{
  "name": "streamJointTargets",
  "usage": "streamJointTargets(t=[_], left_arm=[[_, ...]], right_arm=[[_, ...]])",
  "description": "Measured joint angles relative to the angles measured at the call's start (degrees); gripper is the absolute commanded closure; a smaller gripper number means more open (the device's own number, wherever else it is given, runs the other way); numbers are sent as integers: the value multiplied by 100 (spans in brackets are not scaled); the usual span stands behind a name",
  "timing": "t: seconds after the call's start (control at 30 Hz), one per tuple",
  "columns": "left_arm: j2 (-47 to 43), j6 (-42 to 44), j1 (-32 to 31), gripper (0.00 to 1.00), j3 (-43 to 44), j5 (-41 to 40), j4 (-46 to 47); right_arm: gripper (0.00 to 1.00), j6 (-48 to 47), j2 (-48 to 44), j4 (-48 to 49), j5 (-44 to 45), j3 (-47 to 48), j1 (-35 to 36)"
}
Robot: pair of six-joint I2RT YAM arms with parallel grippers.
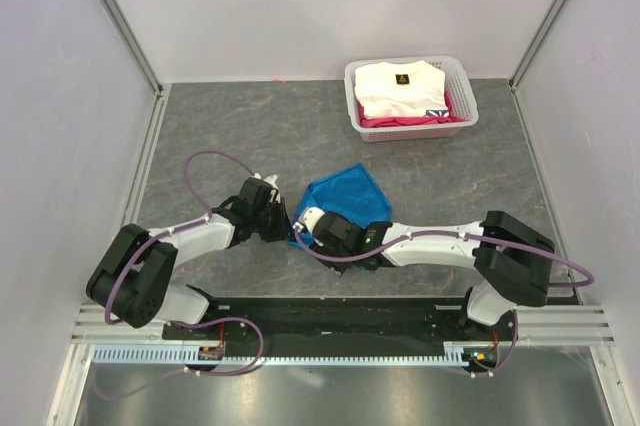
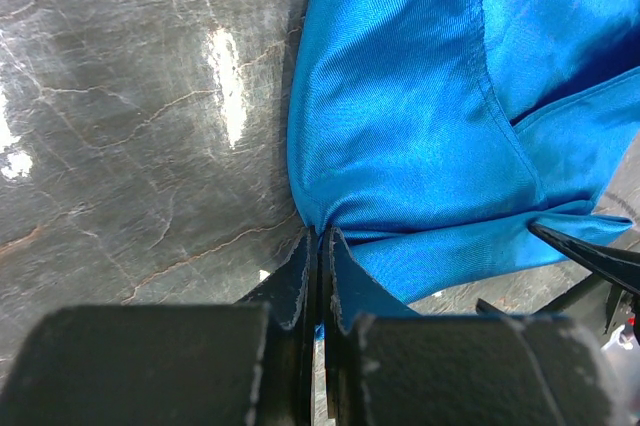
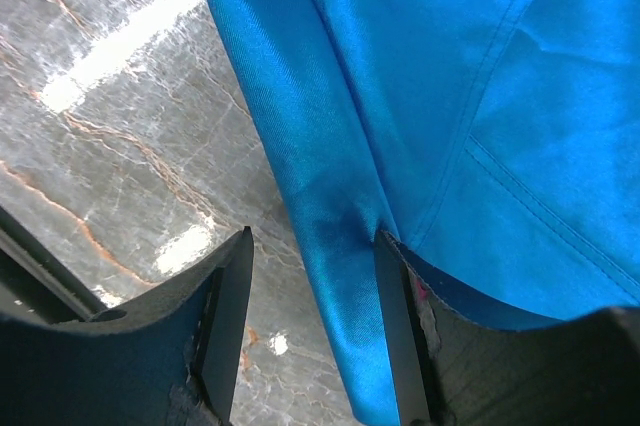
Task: Fold the napkin, place the utensils inside, and roll it up
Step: Roll the napkin with the utensil
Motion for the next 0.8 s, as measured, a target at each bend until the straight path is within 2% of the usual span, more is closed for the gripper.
streamJointTargets(t=[0.8], left_arm=[[52,125,22,98,55,107,-44]], right_arm=[[40,-341,221,79,297,179,76]])
